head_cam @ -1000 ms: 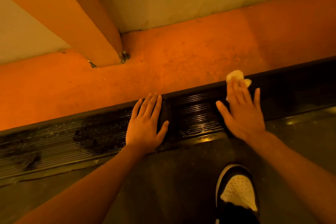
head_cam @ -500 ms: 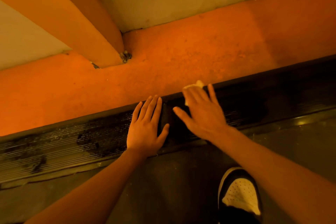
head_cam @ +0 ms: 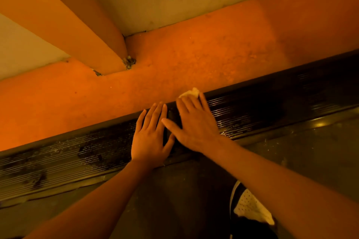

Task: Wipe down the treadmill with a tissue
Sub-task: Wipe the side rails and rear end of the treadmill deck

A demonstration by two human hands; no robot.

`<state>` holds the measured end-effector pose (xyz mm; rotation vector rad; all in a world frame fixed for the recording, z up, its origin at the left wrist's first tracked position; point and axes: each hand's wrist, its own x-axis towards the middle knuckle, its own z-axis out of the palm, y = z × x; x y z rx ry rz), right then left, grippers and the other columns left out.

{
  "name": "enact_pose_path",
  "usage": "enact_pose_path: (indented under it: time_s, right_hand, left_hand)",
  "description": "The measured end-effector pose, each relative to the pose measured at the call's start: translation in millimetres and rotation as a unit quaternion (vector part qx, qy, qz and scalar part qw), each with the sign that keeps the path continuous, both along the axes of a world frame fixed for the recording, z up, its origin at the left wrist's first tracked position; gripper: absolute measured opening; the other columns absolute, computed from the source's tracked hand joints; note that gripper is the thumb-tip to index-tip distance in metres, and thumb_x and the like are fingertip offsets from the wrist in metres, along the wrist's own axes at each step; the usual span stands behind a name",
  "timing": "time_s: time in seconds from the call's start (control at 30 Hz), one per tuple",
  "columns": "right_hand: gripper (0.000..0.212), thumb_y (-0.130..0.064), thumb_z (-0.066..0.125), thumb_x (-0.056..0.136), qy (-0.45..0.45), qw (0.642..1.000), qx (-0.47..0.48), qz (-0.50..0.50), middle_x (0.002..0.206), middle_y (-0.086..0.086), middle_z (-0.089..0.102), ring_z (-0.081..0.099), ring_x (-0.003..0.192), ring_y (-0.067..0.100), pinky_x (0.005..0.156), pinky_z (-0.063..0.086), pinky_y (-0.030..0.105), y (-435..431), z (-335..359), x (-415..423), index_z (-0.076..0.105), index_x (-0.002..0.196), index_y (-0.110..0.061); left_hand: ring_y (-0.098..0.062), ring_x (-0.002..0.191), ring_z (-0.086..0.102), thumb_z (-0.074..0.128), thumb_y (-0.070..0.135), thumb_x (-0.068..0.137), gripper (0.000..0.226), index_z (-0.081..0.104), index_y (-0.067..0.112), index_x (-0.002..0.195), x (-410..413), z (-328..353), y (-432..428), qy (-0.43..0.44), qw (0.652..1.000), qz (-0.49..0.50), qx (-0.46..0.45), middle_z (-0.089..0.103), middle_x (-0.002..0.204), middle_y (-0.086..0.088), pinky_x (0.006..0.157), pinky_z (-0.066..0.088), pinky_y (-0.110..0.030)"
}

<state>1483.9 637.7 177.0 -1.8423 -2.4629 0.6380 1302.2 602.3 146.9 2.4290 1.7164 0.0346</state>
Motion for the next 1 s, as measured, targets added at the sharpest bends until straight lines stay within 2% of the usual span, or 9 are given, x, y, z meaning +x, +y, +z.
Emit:
enact_pose_path:
  time_s: [0.1, 0.27, 0.37, 0.53, 0.6, 0.67, 0.73, 0.9, 1.0]
  right_hand:
    - [0.096, -0.076, 0.005, 0.097, -0.017, 0.999, 0.018, 0.023, 0.160, 0.009, 0.043, 0.028, 0.153, 0.026, 0.129, 0.002, 0.052, 3, -3, 33, 0.042, 0.155, -0.010]
    - [0.097, -0.078, 0.004, 0.096, -0.079, 0.983, 0.027, -0.166, 0.157, 0.013, 0.044, 0.030, 0.152, 0.029, 0.127, 0.004, 0.058, 17, -13, 173, 0.046, 0.150, -0.009]
    - [0.105, -0.080, -0.001, 0.093, -0.082, 0.968, -0.006, -0.239, 0.160, 0.016, 0.041, 0.024, 0.155, 0.032, 0.127, 0.001, 0.058, 22, -4, 178, 0.043, 0.152, -0.006]
    - [0.101, -0.076, 0.001, 0.097, -0.042, 0.995, 0.011, -0.085, 0.165, 0.019, 0.034, 0.022, 0.156, 0.034, 0.128, 0.007, 0.057, -9, -5, 50, 0.033, 0.159, -0.003]
    - [0.102, -0.077, -0.004, 0.095, -0.006, 1.000, -0.004, -0.011, 0.171, 0.015, 0.020, 0.009, 0.160, 0.028, 0.129, 0.002, 0.051, -26, -5, 6, 0.021, 0.163, -0.006]
    - [0.097, -0.077, -0.001, 0.096, 0.004, 0.999, -0.001, 0.050, 0.173, 0.008, 0.008, -0.003, 0.161, 0.021, 0.129, -0.005, 0.047, -32, -7, 4, 0.013, 0.165, -0.010]
    - [0.091, -0.074, 0.002, 0.100, -0.014, 0.997, 0.027, 0.064, 0.174, 0.005, 0.010, 0.000, 0.161, 0.018, 0.129, -0.003, 0.047, -28, -11, 39, 0.015, 0.166, -0.013]
    - [0.090, -0.072, 0.003, 0.101, -0.069, 0.990, 0.012, -0.121, 0.174, 0.009, 0.009, 0.000, 0.161, 0.021, 0.129, -0.001, 0.053, -28, -15, 167, 0.011, 0.166, -0.010]
    - [0.095, -0.075, -0.002, 0.099, -0.080, 0.977, -0.006, -0.198, 0.174, 0.013, 0.003, -0.005, 0.161, 0.026, 0.128, 0.002, 0.056, -47, -9, 164, 0.005, 0.165, -0.007]
  left_hand:
    - [-0.023, 0.160, 0.012, 0.031, 0.054, 0.104, 0.076, 0.021, 0.008, 0.164, 0, 1, 0, 0.011, 1.000, -0.003, -0.005, 0.019, 0.172, -0.009, 0.128, 0.015, -0.051]
    - [-0.021, 0.161, 0.007, 0.029, 0.055, 0.104, 0.077, 0.015, 0.010, 0.165, 0, 1, 0, 0.024, 1.000, -0.001, -0.008, 0.014, 0.173, -0.008, 0.129, 0.011, -0.049]
    - [-0.022, 0.161, 0.007, 0.029, 0.055, 0.104, 0.077, 0.015, 0.010, 0.165, -1, 0, 0, 0.017, 1.000, 0.001, -0.008, 0.014, 0.173, -0.008, 0.129, 0.012, -0.049]
    - [-0.023, 0.160, 0.011, 0.031, 0.054, 0.104, 0.077, 0.019, 0.008, 0.164, 0, 0, 0, 0.005, 1.000, 0.002, 0.000, 0.018, 0.172, -0.010, 0.128, 0.014, -0.050]
    - [-0.024, 0.159, 0.015, 0.031, 0.054, 0.104, 0.076, 0.023, 0.007, 0.163, -1, 0, 0, -0.001, 1.000, 0.001, 0.001, 0.022, 0.171, -0.011, 0.127, 0.017, -0.051]
    - [-0.024, 0.159, 0.015, 0.028, 0.057, 0.104, 0.077, 0.024, 0.008, 0.163, -1, 0, 0, 0.005, 1.000, -0.004, -0.001, 0.023, 0.170, -0.011, 0.127, 0.018, -0.051]
    - [-0.023, 0.160, 0.012, 0.028, 0.058, 0.105, 0.077, 0.021, 0.009, 0.164, -1, 0, 1, 0.010, 1.000, -0.003, -0.002, 0.020, 0.171, -0.009, 0.128, 0.014, -0.050]
    - [-0.023, 0.160, 0.011, 0.033, 0.054, 0.104, 0.076, 0.018, 0.011, 0.165, -2, -1, 0, 0.006, 1.000, 0.001, 0.005, 0.018, 0.172, -0.008, 0.129, 0.013, -0.049]
    - [-0.023, 0.160, 0.012, 0.033, 0.054, 0.104, 0.076, 0.018, 0.011, 0.165, -1, -1, 0, 0.003, 1.000, 0.005, 0.009, 0.019, 0.172, -0.008, 0.128, 0.014, -0.050]
